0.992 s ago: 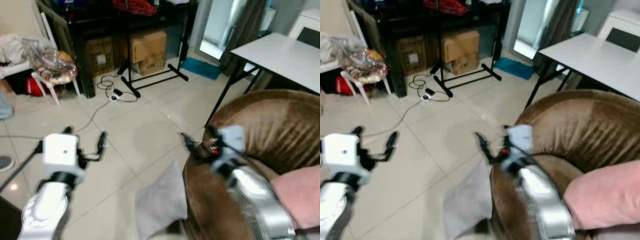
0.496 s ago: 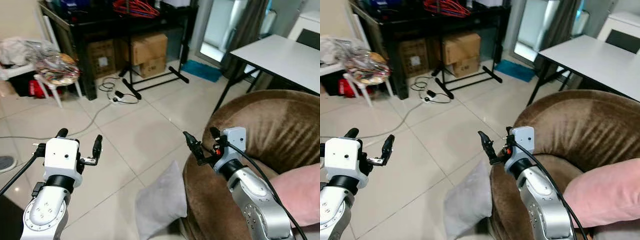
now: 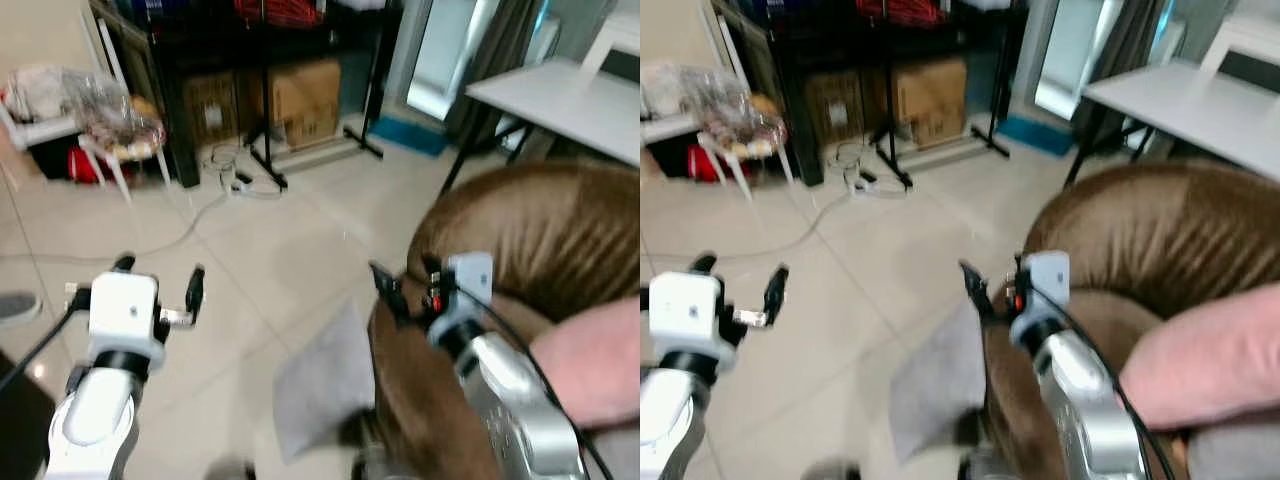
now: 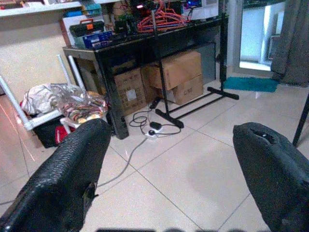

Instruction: Move the pillow to the sofa from floor

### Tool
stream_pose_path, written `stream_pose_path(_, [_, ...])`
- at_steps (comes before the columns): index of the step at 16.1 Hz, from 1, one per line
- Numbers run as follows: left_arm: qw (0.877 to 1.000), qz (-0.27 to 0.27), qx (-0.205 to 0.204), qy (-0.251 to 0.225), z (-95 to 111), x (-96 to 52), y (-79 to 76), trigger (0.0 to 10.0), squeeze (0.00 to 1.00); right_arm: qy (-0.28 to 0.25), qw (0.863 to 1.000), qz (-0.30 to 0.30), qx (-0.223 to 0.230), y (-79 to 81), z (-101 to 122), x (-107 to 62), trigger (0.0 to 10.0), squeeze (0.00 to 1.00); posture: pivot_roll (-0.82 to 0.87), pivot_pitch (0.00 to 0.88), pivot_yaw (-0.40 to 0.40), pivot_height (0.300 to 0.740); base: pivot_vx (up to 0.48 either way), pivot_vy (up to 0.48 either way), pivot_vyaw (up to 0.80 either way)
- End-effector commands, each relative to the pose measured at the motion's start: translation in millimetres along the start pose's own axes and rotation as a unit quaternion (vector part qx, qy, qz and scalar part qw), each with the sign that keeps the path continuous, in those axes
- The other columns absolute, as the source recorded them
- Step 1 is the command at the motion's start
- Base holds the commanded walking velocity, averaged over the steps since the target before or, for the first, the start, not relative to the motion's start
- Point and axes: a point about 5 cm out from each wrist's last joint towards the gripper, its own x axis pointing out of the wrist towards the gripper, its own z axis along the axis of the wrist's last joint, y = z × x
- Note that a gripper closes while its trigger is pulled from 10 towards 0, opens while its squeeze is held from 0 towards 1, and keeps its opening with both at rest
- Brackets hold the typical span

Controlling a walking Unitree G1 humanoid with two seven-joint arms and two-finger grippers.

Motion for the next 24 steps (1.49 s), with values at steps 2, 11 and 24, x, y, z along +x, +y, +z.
stream_pose_path(2, [1.000, 0.004, 0.001, 0.000, -0.3, 0.3, -0.6, 10.0, 0.14, -0.001, 1.000, -0.007, -0.002, -3.1, 0.8, 0.4, 10.0, 0.00, 0.00, 0.000, -0.058, 0.615, 0.000, 0.000, 0.00])
stream_pose_path(11, [1.000, 0.009, -0.014, -0.014, 2.0, -0.4, 1.0, 10.0, 0.18, -0.003, 1.000, 0.000, -0.009, -3.9, 1.4, 3.9, 10.0, 0.00, 0.01, 0.000, -0.068, 0.575, 0.000, 0.000, 0.00])
stream_pose_path(24, [0.999, 0.011, -0.025, -0.017, 1.6, -3.1, 2.6, 10.0, 0.18, 0.004, 1.000, 0.013, -0.021, -2.1, -1.2, 4.7, 10.0, 0.00, 0.01, 0.000, -0.071, 0.575, 0.312, 0.000, 0.24])
